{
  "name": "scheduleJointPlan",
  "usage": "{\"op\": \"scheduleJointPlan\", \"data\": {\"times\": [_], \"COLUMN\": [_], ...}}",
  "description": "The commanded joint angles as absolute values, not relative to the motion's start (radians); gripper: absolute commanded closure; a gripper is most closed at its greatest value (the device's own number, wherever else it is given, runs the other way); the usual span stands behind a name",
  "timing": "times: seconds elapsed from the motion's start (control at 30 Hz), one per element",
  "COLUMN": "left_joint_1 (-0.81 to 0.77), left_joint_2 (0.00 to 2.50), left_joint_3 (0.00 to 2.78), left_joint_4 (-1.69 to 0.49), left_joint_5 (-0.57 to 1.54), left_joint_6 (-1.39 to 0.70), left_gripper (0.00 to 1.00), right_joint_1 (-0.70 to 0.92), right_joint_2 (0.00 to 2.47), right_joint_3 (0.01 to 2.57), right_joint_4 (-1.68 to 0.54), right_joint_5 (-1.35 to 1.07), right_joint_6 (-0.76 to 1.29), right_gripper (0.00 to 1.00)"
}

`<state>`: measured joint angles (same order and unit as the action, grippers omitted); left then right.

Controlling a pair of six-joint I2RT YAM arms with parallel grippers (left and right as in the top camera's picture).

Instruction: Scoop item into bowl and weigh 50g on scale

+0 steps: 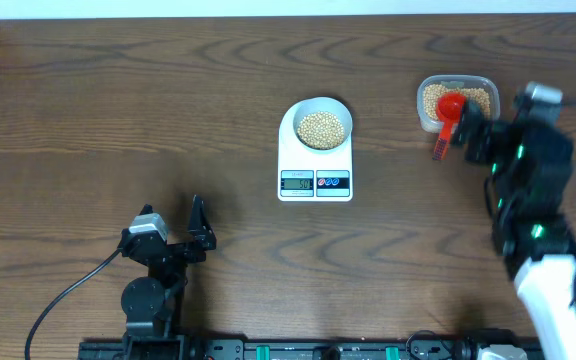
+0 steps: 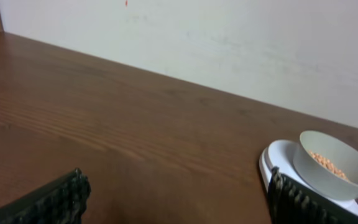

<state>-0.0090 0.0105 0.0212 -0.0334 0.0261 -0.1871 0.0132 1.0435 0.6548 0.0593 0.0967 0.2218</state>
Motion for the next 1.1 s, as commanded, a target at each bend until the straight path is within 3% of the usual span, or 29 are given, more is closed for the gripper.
{"op": "scheduleJointPlan", "data": {"times": [0.0,0.13,0.3,0.5,1.07], "left_joint_1": [-0.005,-0.005,-0.005,-0.005,-0.005], "left_joint_2": [0.005,0.005,0.005,0.005,0.005], "left_joint_3": [0.004,0.004,0.004,0.004,0.004], "left_joint_4": [-0.074,-0.073,-0.074,-0.074,-0.074], "left_joint_5": [-0.001,-0.001,-0.001,-0.001,-0.001], "left_joint_6": [-0.189,-0.189,-0.189,-0.189,-0.189], "left_gripper": [0.07,0.07,0.07,0.07,0.07], "right_joint_1": [0.007,0.007,0.007,0.007,0.007], "right_joint_2": [0.931,0.782,0.558,0.328,0.021], "right_joint_3": [0.464,0.236,0.02,0.006,0.006], "right_joint_4": [0.205,0.377,0.428,0.245,-0.06], "right_joint_5": [0.076,0.072,0.072,0.068,0.007], "right_joint_6": [0.193,0.193,0.193,0.086,-0.108], "right_gripper": [0.01,0.01,0.01,0.01,0.01]}}
